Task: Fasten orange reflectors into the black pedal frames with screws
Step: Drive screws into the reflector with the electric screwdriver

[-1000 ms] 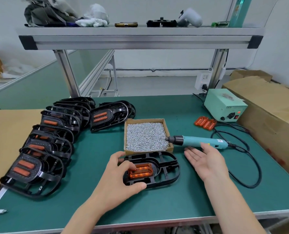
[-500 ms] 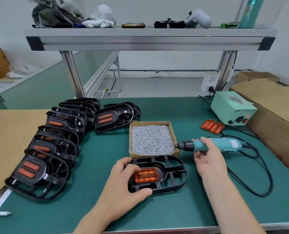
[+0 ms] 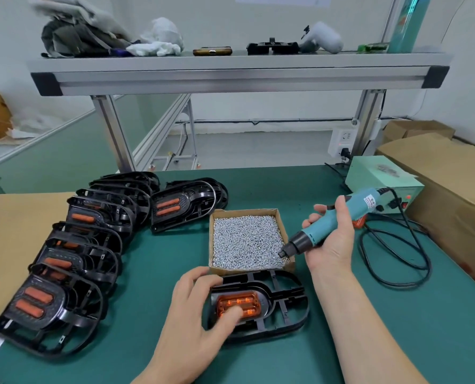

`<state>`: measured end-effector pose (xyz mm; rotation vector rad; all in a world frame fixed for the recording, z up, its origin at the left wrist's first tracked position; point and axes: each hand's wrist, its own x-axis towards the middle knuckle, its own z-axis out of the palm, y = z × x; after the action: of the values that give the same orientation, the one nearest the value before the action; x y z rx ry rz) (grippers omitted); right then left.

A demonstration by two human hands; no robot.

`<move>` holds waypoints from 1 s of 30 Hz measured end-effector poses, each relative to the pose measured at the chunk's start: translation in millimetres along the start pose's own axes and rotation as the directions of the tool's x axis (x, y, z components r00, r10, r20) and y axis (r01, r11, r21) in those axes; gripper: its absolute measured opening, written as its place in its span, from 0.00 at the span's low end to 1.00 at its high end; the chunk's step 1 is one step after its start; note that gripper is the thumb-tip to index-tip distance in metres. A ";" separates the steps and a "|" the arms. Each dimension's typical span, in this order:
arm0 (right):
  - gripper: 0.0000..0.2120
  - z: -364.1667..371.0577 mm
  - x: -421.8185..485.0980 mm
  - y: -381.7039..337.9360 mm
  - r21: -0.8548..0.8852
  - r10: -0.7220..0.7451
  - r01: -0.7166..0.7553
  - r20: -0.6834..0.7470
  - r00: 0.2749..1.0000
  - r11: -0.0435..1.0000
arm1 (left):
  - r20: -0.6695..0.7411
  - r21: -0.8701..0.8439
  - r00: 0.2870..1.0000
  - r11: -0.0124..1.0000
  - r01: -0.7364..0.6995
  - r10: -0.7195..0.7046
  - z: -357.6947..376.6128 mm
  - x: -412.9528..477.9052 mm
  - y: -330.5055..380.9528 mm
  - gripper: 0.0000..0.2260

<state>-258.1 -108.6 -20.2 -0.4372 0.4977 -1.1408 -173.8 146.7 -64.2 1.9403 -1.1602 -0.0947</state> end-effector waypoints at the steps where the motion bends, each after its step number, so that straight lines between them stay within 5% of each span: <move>1: 0.13 0.3 3.5 1.8 0.029 0.009 -0.008 -0.001 1.000 1.000 | -0.070 0.010 0.997 1.000 -0.018 0.019 -2.1 7.0 1.7 0.16; 4: 0.09 -4.6 12.8 5.1 0.076 0.007 -0.005 -0.027 1.000 0.997 | -0.128 0.104 0.991 0.994 -0.029 0.042 -11.0 42.1 4.5 0.07; 10: 0.16 -16.3 22.4 4.4 -0.025 0.082 -0.082 -0.016 0.996 0.996 | 0.208 0.343 0.977 0.939 -0.032 -0.043 -2.5 122.5 12.7 0.13; 15: 0.06 -20.3 24.1 8.2 -0.113 0.048 -0.045 0.024 0.999 0.993 | 0.454 0.444 0.882 0.890 -0.100 -0.127 21.9 150.5 10.4 0.16; 19: 0.12 -18.1 23.7 7.3 -0.072 0.075 -0.073 0.028 0.997 0.995 | 0.387 0.452 0.921 0.880 -0.145 -0.048 27.8 152.1 5.9 0.03; 30: 0.12 -21.8 21.3 7.1 -0.040 0.154 -0.153 0.024 0.988 0.987 | 0.177 0.236 0.983 0.968 -0.086 0.044 30.0 140.1 13.5 0.08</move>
<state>-258.4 -127.5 -45.1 -0.4396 0.5210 -0.9773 -117.4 19.7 -26.7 2.1379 -1.4028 -0.0883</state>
